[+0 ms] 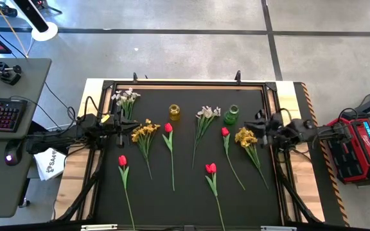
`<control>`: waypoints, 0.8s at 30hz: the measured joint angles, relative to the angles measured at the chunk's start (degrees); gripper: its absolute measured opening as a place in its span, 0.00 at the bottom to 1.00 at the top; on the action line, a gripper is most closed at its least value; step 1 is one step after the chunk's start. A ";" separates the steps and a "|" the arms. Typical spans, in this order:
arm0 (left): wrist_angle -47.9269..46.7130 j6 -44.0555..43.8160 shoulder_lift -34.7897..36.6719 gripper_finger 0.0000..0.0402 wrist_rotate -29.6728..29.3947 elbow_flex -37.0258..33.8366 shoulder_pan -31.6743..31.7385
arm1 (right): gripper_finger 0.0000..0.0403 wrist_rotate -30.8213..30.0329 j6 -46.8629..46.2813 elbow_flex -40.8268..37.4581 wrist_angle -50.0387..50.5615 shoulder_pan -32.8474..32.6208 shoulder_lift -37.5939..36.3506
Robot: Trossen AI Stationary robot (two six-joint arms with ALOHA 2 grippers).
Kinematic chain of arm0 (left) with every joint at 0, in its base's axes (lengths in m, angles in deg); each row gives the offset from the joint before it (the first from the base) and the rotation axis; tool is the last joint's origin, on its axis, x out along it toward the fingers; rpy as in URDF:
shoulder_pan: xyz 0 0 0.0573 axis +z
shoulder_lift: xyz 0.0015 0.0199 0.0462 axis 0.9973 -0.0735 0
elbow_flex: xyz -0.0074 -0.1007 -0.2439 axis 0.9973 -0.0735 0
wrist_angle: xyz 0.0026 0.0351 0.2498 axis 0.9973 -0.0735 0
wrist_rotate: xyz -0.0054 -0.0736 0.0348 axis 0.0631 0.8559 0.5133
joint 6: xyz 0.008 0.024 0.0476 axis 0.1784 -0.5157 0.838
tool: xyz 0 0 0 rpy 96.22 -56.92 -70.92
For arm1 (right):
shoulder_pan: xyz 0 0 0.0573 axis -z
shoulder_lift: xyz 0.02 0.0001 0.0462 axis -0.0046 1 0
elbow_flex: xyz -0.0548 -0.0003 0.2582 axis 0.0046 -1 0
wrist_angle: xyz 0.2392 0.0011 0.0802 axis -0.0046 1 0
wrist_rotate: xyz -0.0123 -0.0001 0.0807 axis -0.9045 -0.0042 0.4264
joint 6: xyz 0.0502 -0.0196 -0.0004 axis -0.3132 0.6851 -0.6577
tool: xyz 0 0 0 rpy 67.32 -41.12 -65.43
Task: Sort flowers into vase by color
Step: Put the yellow flowers into the green vase
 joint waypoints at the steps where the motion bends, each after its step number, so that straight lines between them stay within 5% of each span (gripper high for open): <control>1: 0.00 0.00 0.00 0.02 0.00 -0.01 0.02 | 0.05 -0.02 -1.41 0.00 -2.55 0.00 -0.04; 7: 0.02 0.00 0.00 0.02 0.00 -0.02 -0.01 | 0.05 -1.52 -6.43 0.00 -5.14 -0.43 2.64; 14: 0.09 1.64 0.00 0.02 -0.44 -0.01 0.01 | 0.05 -5.11 -12.65 6.72 0.84 -3.54 17.86; 24: -0.30 -0.42 -0.02 0.02 -0.48 -0.01 0.00 | 0.05 -3.82 -40.21 40.77 64.66 -5.90 43.09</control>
